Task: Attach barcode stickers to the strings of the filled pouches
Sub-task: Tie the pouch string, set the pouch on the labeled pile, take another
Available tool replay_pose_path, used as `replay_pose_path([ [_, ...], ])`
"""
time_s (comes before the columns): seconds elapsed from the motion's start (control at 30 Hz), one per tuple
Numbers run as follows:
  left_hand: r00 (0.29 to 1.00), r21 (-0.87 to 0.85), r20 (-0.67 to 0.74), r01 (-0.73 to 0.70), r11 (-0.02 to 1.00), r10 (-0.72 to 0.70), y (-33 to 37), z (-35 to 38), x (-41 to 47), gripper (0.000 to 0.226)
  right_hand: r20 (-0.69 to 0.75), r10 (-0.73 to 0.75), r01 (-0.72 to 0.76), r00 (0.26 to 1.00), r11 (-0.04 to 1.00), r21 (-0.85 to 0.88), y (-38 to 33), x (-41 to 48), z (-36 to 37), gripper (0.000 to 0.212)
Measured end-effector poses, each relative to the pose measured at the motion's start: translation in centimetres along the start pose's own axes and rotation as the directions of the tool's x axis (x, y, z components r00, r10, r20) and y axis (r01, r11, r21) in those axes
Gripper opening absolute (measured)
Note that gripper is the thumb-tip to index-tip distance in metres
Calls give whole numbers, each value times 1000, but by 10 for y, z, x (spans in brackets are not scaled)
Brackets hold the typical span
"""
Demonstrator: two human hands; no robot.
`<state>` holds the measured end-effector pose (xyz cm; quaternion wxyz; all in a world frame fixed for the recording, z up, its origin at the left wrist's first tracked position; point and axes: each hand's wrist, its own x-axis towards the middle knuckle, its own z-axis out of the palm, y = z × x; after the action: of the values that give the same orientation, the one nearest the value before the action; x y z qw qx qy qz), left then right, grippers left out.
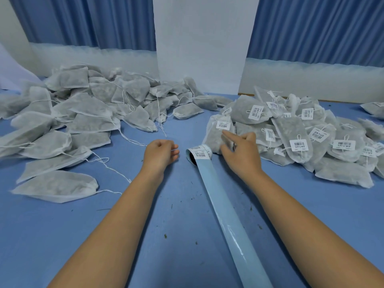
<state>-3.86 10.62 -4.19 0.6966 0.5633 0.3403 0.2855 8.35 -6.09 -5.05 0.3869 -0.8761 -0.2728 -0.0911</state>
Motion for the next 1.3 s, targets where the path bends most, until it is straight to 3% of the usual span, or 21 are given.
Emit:
replay_pose_path([
  [0.07, 1000, 4, -1, 4, 1000, -4, 0, 0, 1, 18, -83, -57, 59, 995, 998, 17, -9, 2, -3, 32],
  [0.13, 1000, -2, 2, 4, 1000, -4, 0, -1, 2, 19, -59, -93, 95, 994, 995, 43, -27, 12, -2, 24],
  [0.33, 999, -78, -31, 24, 997, -27, 4, -11, 10, 22, 256, -165, 181, 952, 983, -39, -102, 62, 34, 16],
  [0.47, 995, -189, -58, 63, 980, -75, 6, -20, 17, 23, 506, -114, 287, 855, 916, -279, -128, 83, 81, 39],
  [0.6, 988, -299, -54, 122, 946, -144, 7, -24, 24, 20, 465, -82, 276, 881, 888, -367, -128, 94, 114, 37],
  [0.7, 984, -321, -35, 155, 934, -176, 7, -26, 29, 16, 438, -61, 248, 897, 889, -385, -129, 101, 122, 19],
  [0.83, 982, -320, -31, 165, 933, -184, 6, -28, 31, 15, 494, -54, 246, 868, 910, -333, -129, 99, 112, 32],
  [0.93, 983, -304, -11, 171, 937, -183, 6, -30, 30, 16, 593, -147, 217, 791, 975, -48, -135, 86, 91, 25],
  [1.0, 981, -320, 42, 192, 928, -188, 9, -32, 28, 19, 697, -225, 188, 681, 973, 131, -143, 70, 70, 18],
  [1.13, 972, -300, 96, 235, 924, -216, 17, -38, 25, 39, 875, -262, 289, 407, 946, 149, -153, 46, 38, 14],
  [1.23, 982, -210, 1, 185, 960, -189, 20, -40, 18, 22, 906, -193, 300, 378, 951, 77, -154, 45, 31, 11],
  [1.3, 987, -153, -36, 149, 977, -156, 21, -40, 15, 28, 868, -138, 231, 477, 973, 28, -153, 49, 31, 17],
])
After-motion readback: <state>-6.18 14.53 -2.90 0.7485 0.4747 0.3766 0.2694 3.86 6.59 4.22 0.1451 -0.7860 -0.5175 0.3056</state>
